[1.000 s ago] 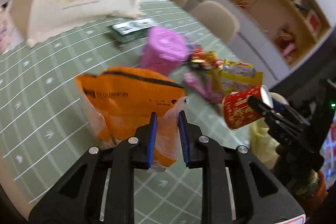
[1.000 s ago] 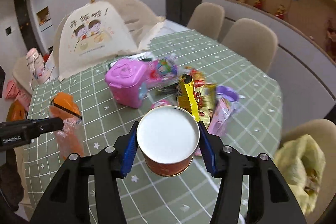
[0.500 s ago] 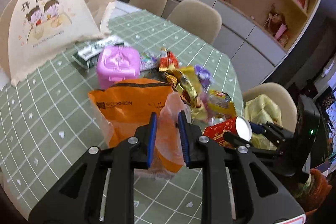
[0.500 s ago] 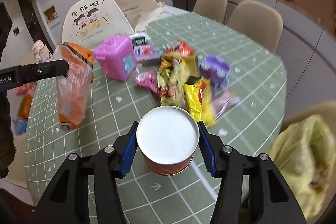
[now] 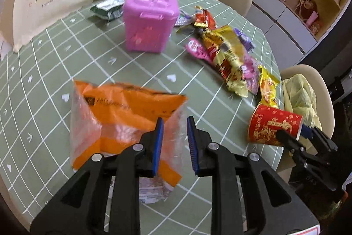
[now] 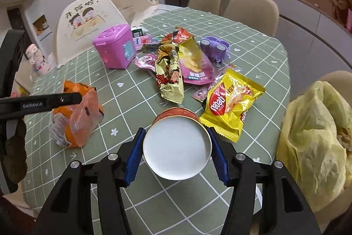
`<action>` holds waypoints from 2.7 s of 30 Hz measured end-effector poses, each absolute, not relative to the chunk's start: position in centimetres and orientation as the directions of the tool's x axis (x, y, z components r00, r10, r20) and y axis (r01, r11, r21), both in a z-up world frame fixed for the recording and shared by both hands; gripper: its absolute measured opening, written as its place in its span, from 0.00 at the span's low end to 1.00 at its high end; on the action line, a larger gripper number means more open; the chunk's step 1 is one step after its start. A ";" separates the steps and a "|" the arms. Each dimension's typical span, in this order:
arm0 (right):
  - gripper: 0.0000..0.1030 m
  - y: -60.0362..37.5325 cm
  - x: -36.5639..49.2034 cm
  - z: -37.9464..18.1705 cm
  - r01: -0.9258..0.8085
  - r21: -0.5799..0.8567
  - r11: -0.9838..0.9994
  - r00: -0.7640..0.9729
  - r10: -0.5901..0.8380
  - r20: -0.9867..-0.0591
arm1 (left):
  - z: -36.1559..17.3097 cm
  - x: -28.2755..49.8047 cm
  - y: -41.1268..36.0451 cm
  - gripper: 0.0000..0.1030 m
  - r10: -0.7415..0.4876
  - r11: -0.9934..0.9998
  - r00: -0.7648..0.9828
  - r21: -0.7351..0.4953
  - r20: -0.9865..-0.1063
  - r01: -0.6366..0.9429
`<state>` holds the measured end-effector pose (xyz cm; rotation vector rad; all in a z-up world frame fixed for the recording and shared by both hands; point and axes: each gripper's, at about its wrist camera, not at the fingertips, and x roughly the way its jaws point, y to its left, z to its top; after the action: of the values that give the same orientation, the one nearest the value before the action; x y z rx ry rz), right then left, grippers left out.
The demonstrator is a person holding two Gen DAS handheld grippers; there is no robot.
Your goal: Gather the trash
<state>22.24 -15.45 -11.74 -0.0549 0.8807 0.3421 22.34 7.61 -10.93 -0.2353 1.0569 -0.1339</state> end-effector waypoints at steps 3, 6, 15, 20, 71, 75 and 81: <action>0.52 -14.6 22.4 -11.6 -0.298 0.063 0.952 0.579 0.233 -0.781 | -11.0 21.6 8.0 0.19 -0.205 0.973 0.490 -0.232 -0.847 0.005; 0.52 -14.1 22.9 -11.2 -0.277 0.057 0.959 0.568 0.212 -0.795 | -10.7 21.1 8.3 0.19 -0.178 0.978 0.503 -0.208 -0.846 -0.004; 0.51 -14.9 23.9 -7.0 -0.258 -0.005 0.966 0.604 0.158 -0.781 | -7.5 20.5 7.5 0.19 -0.206 0.973 0.560 -0.227 -0.802 0.033; 0.51 -17.3 23.9 -4.2 -0.228 -0.050 0.972 0.648 0.113 -0.753 | -4.6 21.3 4.5 0.19 -0.245 0.967 0.598 -0.235 -0.763 0.097; 0.51 -26.8 29.5 -5.5 -0.336 0.123 0.934 0.655 0.326 -0.682 | -10.2 20.9 4.0 0.59 0.099 0.993 0.636 0.030 -0.765 -0.118; 0.51 -24.8 28.8 -5.2 -0.368 0.103 0.924 0.645 0.334 -0.688 | -13.9 21.2 3.9 0.59 0.139 0.990 0.568 0.097 -0.811 -0.105; 0.51 -24.2 28.5 -4.8 -0.366 0.073 0.928 0.650 0.311 -0.694 | -14.4 20.9 3.7 0.20 0.073 0.997 0.521 0.048 -0.850 -0.061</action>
<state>28.53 -24.18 -4.81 -0.0757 0.7736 0.3849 20.90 3.71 -14.37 0.0131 1.0191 0.0799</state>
